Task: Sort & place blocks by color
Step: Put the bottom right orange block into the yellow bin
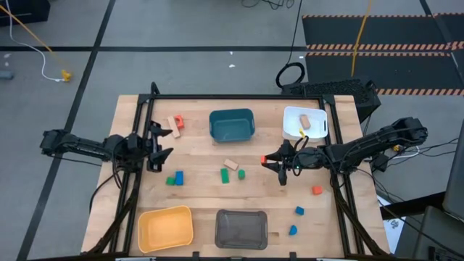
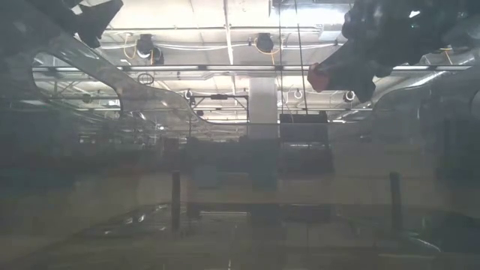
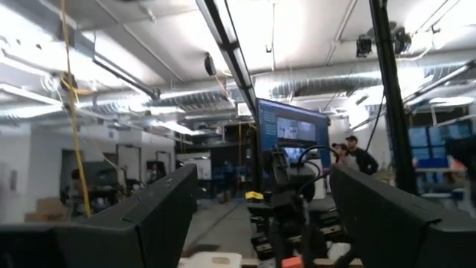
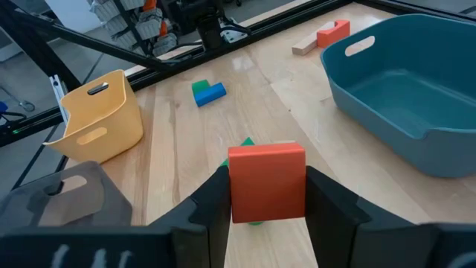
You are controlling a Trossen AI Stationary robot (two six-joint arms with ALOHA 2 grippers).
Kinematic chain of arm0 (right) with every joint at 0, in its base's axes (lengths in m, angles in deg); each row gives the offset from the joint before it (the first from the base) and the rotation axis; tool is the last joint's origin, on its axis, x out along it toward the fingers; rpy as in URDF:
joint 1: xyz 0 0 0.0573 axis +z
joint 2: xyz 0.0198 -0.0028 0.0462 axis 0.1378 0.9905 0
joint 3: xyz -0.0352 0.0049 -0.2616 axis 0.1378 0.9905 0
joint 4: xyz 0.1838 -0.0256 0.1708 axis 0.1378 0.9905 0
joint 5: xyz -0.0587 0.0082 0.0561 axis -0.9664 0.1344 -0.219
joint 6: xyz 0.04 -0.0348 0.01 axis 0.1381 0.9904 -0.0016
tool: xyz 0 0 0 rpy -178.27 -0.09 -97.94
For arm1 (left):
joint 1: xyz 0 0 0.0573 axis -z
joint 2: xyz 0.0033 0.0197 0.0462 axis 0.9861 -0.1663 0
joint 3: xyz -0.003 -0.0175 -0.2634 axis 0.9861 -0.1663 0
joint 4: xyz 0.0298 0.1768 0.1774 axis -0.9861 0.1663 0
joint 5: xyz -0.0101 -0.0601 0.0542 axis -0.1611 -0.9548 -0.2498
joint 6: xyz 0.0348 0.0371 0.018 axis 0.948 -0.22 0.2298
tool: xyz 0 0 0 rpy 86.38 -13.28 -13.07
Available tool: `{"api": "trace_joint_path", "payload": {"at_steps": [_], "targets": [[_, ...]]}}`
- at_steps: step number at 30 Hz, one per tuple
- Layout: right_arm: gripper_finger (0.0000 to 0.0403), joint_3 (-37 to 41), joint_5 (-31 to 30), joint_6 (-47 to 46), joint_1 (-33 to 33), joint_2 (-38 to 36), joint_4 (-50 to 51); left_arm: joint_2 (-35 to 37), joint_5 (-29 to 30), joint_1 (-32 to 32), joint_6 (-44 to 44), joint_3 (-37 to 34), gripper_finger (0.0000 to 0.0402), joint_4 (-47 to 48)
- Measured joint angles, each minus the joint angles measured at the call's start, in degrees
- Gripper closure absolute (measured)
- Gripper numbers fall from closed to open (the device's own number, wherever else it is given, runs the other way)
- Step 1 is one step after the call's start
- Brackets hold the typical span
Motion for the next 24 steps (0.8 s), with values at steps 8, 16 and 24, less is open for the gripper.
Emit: {"api": "trace_joint_path", "payload": {"at_steps": [8, 16, 24], "targets": [[0.0281, 0.0, 0.0, -1.5, -0.1, 0.0, 0.0, -0.2, 0.0, 0.0, -8.4, 2.9, 0.0094, 2.3], [0.028, 0.0, 0.1, 0.4, -2.9, 0.0, -2.8, -10.8, 1.7, 0.0, -15.8, 16.8, 0.0094, 28.0], [0.028, -0.5, 2.9, 4.9, -4.2, 0.6, -9.2, -27.1, 1.9, 0.0, -23.7, 25.3, 0.0094, 30.5]]}}
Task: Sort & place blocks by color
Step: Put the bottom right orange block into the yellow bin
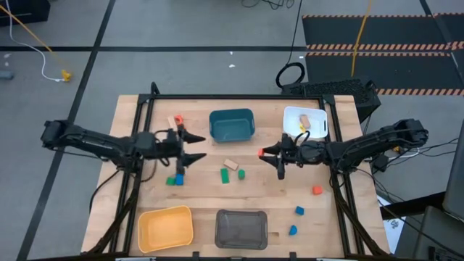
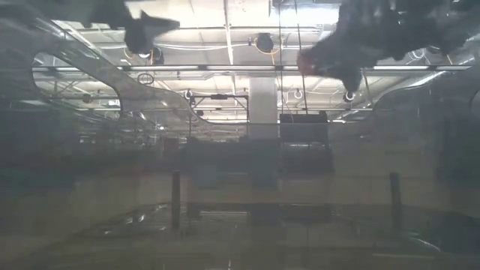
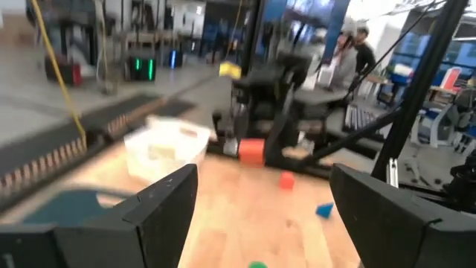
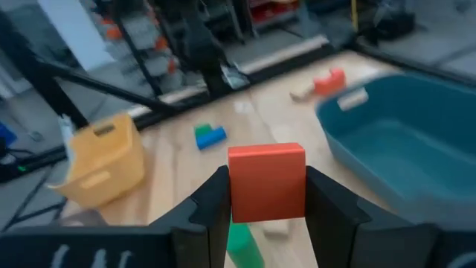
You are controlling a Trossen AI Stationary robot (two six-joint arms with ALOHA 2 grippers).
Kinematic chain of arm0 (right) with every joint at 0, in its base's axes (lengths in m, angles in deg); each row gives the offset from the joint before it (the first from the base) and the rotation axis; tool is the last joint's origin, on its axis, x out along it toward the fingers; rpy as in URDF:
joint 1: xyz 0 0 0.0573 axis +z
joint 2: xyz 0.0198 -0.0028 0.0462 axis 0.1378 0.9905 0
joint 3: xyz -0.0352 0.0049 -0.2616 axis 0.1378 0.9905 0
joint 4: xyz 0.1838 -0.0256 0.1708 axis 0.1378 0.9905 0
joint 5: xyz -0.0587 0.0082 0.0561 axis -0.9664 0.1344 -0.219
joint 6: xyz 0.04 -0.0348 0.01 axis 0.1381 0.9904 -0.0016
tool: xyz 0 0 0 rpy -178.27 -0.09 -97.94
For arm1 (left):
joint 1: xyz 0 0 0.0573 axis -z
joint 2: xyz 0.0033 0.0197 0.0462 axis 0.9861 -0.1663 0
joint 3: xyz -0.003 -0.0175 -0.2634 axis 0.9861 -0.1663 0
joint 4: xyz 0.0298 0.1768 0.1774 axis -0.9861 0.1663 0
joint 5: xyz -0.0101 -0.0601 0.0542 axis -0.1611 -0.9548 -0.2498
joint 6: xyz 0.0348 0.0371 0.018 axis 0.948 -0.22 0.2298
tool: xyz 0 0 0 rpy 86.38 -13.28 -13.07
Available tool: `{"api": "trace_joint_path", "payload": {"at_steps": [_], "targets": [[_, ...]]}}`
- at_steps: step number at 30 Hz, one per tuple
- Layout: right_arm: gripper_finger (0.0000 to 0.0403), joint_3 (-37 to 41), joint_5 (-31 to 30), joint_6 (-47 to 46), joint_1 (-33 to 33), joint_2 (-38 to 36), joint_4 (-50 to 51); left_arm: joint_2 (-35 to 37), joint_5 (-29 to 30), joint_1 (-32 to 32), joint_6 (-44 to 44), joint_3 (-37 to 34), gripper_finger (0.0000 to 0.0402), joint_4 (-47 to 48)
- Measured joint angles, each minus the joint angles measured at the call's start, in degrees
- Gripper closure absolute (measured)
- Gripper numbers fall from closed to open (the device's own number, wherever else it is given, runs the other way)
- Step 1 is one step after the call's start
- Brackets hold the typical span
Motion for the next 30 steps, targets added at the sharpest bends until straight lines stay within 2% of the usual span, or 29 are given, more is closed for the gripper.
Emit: {"api": "trace_joint_path", "payload": {"at_steps": [3, 9, 18, 22, 30], "targets": [[0.028, -2.0, 1.6, 2.9, 0.0, 1.0, -0.3, -4.7, 0.0, 0.0, -3.5, 1.4, 0.0094, -0.1], [0.028, -5.0, 1.5, 8.1, 0.0, 5.1, -0.3, -12.0, -0.8, 0.2, -6.4, 1.7, 0.0094, -7.9], [0.0279, -9.5, 1.6, 19.4, 0.1, 12.7, -0.4, -25.8, -2.0, 4.0, -16.5, 1.7, 0.0094, -28.0], [0.0276, -10.4, 1.9, 24.4, 0.1, 14.2, -3.7, -30.9, -0.6, 4.7, -19.9, 1.7, 0.0094, -33.5], [0.0276, -10.5, 10.9, 24.9, 0.2, 14.6, -12.6, -36.1, 0.0, 4.7, -20.9, 1.7, 0.0094, -43.6]]}}
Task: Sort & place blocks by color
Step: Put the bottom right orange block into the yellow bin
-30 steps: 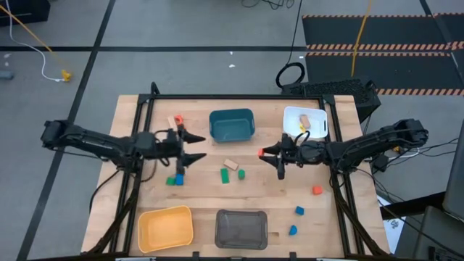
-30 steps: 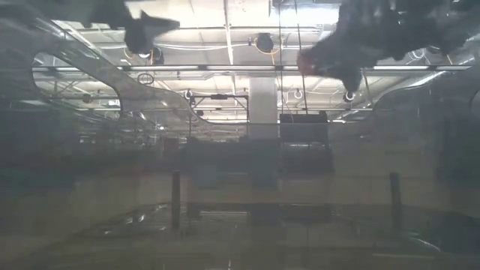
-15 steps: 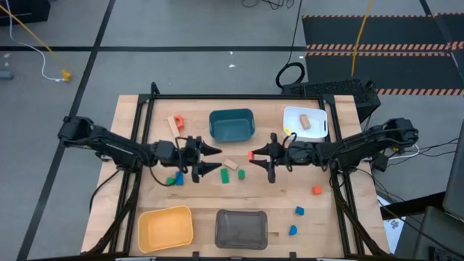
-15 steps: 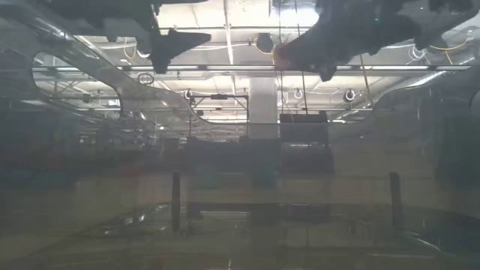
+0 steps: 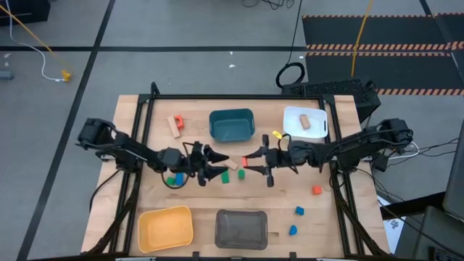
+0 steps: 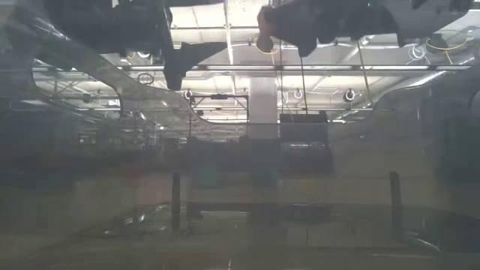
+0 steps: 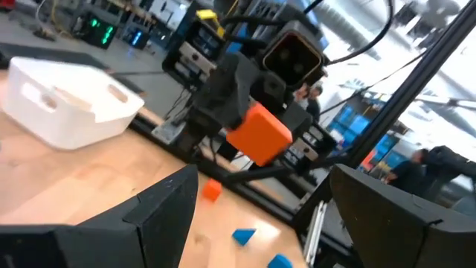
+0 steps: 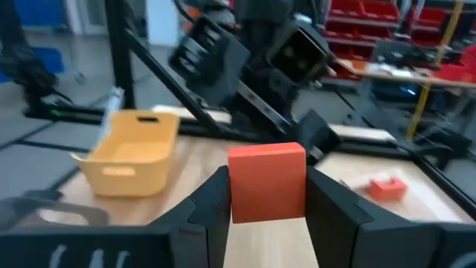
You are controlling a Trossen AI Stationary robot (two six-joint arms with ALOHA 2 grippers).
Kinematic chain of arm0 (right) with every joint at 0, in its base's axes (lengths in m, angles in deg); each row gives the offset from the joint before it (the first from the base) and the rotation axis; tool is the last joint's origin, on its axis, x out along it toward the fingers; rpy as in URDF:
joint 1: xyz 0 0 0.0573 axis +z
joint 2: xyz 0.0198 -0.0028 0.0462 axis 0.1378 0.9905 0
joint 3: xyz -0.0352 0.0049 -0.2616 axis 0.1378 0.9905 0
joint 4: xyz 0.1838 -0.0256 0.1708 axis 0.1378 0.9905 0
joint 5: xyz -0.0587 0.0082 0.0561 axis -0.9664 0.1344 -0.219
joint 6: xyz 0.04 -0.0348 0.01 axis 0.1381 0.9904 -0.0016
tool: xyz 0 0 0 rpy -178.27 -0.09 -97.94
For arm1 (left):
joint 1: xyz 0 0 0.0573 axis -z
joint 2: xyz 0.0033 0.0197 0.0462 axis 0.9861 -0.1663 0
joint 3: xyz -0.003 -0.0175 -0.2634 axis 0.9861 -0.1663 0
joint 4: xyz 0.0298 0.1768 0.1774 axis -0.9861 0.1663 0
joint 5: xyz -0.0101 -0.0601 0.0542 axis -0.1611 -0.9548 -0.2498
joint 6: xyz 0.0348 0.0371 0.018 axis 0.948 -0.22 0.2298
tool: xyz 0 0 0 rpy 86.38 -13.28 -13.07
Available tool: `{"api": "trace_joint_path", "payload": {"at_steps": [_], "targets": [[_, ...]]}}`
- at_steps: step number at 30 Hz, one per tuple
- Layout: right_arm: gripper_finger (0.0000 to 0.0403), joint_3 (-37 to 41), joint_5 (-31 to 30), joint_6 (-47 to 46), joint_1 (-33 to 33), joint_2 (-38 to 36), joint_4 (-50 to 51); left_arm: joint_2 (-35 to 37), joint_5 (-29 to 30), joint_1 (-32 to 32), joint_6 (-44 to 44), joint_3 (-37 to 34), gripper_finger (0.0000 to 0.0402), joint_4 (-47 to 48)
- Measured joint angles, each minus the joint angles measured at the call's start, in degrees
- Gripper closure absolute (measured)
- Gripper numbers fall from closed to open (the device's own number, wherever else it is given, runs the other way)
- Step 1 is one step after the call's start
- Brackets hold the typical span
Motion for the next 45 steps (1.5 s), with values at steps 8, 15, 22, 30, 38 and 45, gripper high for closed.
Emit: {"api": "trace_joint_path", "payload": {"at_steps": [8, 15, 22, 30, 38, 45], "targets": [[0.0275, 0.0, 2.7, 2.4, 1.3, 1.4, -5.2, -5.1, -0.2, 0.4, -4.6, 3.8, 0.0094, -3.0], [0.0275, 0.0, 2.7, 6.4, 3.0, 3.1, -6.9, -8.5, -3.9, 0.4, -3.1, 9.9, 0.0094, -0.5], [0.0275, 0.0, 2.5, 10.2, 3.8, 3.1, -8.5, -8.5, -3.9, 0.4, -4.2, 10.0, 0.0094, -0.4], [0.0275, 0.0, 2.2, 13.7, 3.7, 3.1, -8.3, -8.4, -4.0, 0.6, -4.7, 11.5, 0.0094, 1.0], [0.0275, 0.0, 0.5, 15.4, 3.7, 3.1, -7.7, -8.4, -5.9, 0.2, -3.7, 17.1, 0.0094, 10.2], [0.0275, 0.0, -0.1, 16.5, 3.7, 3.1, -6.8, -8.4, -5.8, 0.2, -2.8, 17.7, 0.0095, 10.6]]}}
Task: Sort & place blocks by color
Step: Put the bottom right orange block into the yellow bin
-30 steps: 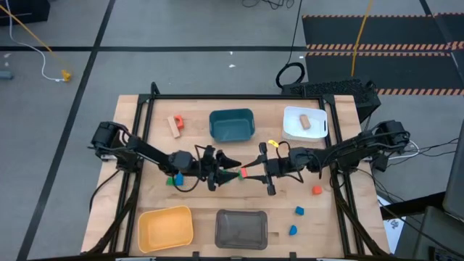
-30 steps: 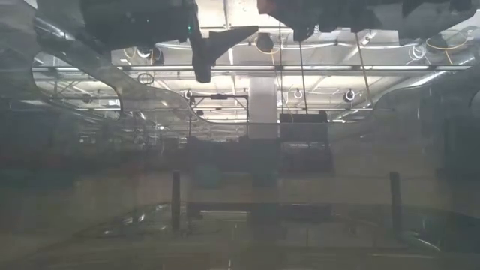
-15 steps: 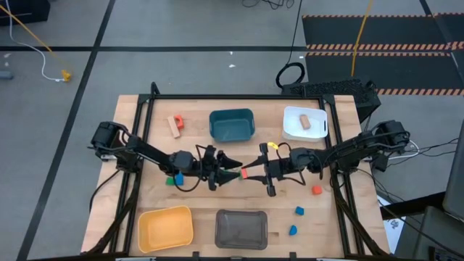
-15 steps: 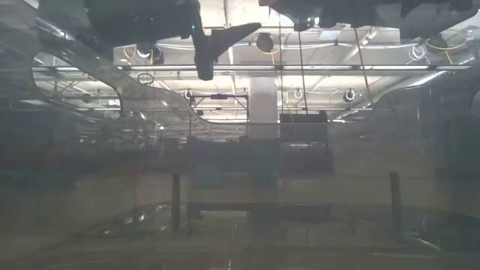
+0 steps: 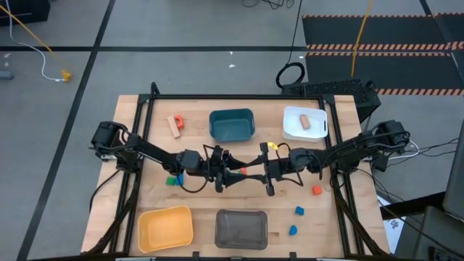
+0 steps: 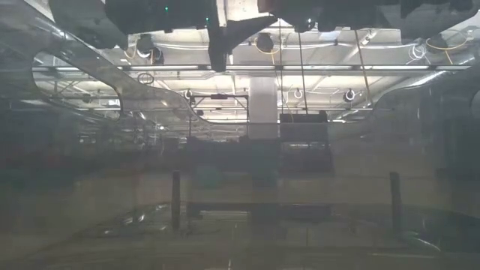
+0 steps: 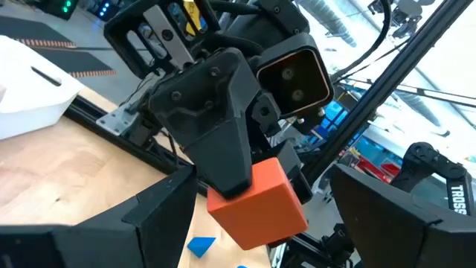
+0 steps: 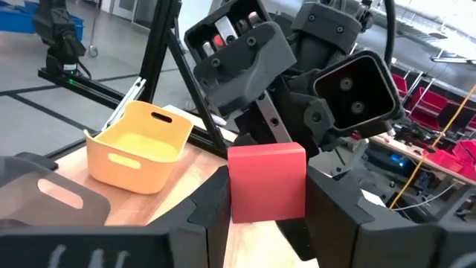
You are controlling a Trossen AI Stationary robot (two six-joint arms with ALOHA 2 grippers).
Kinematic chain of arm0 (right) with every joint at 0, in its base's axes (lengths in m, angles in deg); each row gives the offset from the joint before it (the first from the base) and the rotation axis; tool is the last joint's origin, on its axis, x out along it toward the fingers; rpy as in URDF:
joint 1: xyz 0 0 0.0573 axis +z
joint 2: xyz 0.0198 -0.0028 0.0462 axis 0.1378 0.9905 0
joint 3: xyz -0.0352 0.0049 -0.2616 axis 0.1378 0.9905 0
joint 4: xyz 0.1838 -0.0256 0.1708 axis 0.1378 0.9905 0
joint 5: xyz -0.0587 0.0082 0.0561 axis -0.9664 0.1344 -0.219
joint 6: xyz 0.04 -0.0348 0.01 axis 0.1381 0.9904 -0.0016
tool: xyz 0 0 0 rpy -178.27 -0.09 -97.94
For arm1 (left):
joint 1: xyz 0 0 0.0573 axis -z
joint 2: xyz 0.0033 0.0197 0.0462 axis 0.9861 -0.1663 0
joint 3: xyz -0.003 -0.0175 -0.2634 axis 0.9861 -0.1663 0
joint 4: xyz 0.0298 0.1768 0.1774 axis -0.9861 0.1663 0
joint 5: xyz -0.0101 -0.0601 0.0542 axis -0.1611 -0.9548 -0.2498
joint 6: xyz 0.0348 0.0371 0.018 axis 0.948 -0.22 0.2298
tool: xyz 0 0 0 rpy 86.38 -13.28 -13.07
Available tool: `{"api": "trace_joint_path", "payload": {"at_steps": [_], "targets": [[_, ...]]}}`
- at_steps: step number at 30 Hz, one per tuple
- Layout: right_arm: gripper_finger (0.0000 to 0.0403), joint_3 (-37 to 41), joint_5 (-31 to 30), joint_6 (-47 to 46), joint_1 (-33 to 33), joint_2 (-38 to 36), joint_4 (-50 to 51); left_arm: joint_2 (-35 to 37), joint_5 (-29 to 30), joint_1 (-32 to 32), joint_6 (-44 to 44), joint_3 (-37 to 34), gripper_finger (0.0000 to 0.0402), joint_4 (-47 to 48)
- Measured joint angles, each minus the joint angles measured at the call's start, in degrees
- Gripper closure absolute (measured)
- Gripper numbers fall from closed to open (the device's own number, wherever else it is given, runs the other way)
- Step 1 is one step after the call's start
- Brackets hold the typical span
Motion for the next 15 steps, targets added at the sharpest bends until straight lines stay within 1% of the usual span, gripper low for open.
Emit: {"api": "trace_joint_path", "payload": {"at_steps": [3, 5, 8, 12, 13, 15], "targets": [[0.0275, 0.0, -1.9, 1.9, 0.0, 0.0, 0.0, 0.0, 0.2, 0.0, -0.3, 0.0, 0.0108, 0.0], [0.0275, 0.0, -1.9, 2.4, 0.0, 0.0, 0.2, 0.0, 0.2, 0.0, -0.3, 0.0, 0.0127, 0.2], [0.0275, 0.0, -1.9, 2.4, 0.0, 0.0, 0.3, 0.0, 0.2, -0.3, -0.3, 0.0, 0.017, 0.5], [0.0274, 0.0, -1.9, 3.5, 0.0, -0.1, 0.7, 0.0, 0.0, -0.7, -1.4, -0.1, 0.0238, 0.6], [0.0274, 0.0, -1.9, 4.0, 0.0, -0.1, 0.7, 0.0, -0.2, -0.7, -1.8, -0.1, 0.0244, 0.6], [0.0272, 0.0, -1.8, 4.9, 0.0, -0.1, 0.8, 0.0, -0.2, -0.7, -1.7, -0.1, 0.0244, 0.6]]}}
